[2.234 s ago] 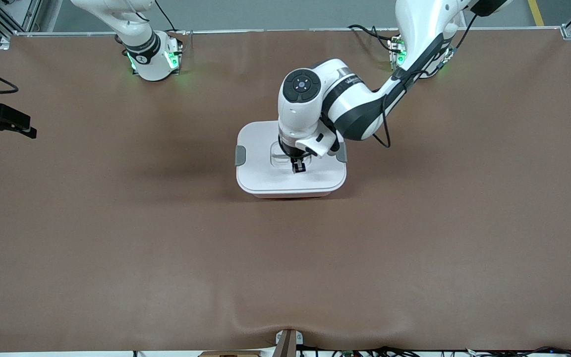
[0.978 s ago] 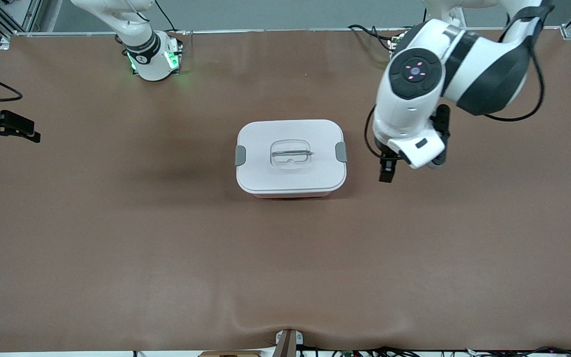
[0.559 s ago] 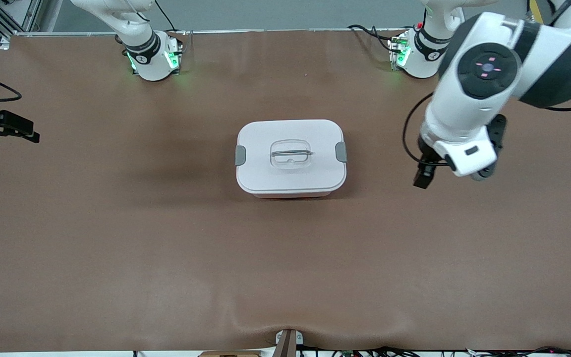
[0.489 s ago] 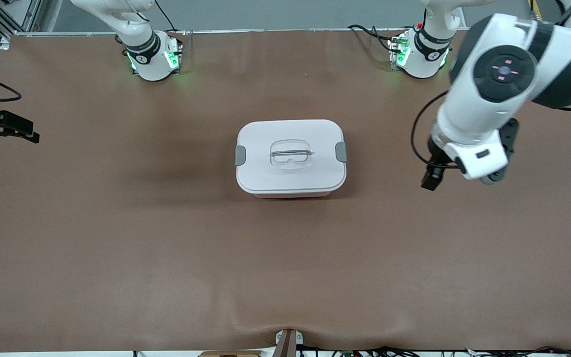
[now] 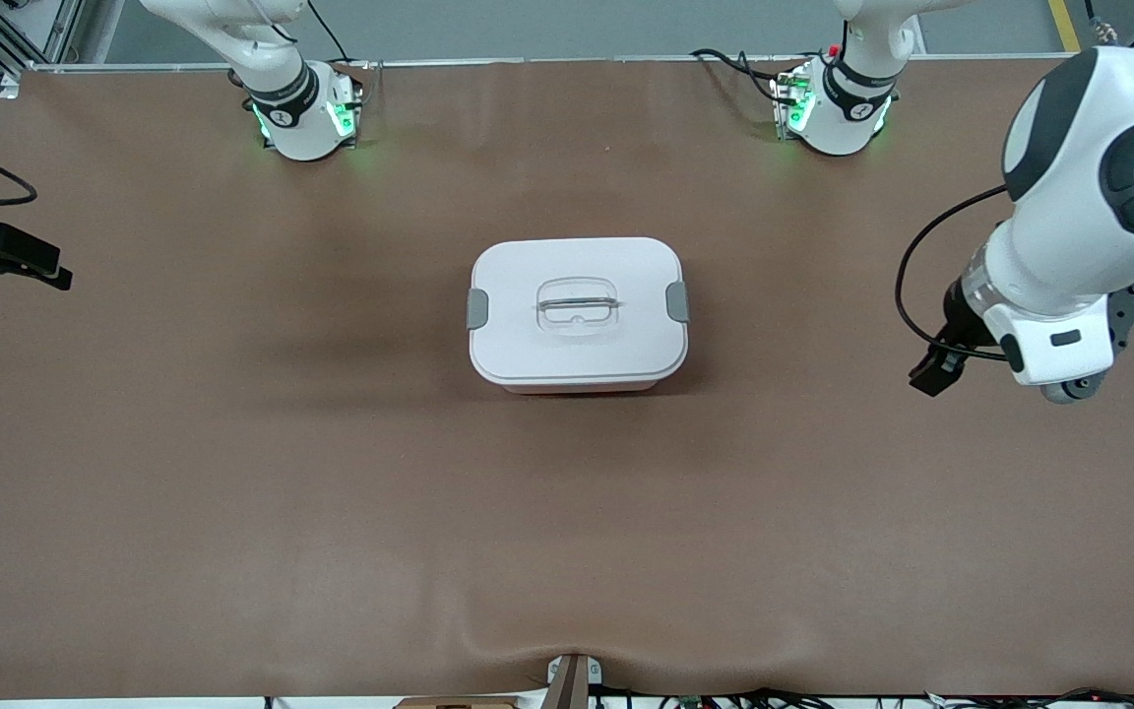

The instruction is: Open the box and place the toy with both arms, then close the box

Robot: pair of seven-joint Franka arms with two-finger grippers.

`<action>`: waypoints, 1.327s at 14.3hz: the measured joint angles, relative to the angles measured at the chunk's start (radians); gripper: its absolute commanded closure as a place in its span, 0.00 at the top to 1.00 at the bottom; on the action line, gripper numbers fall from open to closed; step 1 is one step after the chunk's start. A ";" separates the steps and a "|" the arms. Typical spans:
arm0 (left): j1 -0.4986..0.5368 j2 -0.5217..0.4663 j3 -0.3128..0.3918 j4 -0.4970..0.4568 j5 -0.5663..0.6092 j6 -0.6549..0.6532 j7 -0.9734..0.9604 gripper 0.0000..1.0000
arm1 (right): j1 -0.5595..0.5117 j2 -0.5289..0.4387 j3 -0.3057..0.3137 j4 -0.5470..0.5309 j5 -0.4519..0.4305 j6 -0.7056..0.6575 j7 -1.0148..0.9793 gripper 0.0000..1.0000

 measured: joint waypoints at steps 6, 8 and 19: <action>-0.101 -0.054 0.178 0.036 -0.002 0.019 0.084 1.00 | -0.001 0.000 -0.002 0.004 0.000 0.000 0.004 1.00; -0.101 -0.085 0.195 0.040 -0.002 0.014 0.226 1.00 | -0.001 0.000 -0.003 0.006 0.000 0.000 0.006 1.00; -0.191 -0.266 0.606 0.042 -0.363 -0.198 0.895 1.00 | -0.019 0.001 -0.008 0.007 0.002 0.004 0.023 1.00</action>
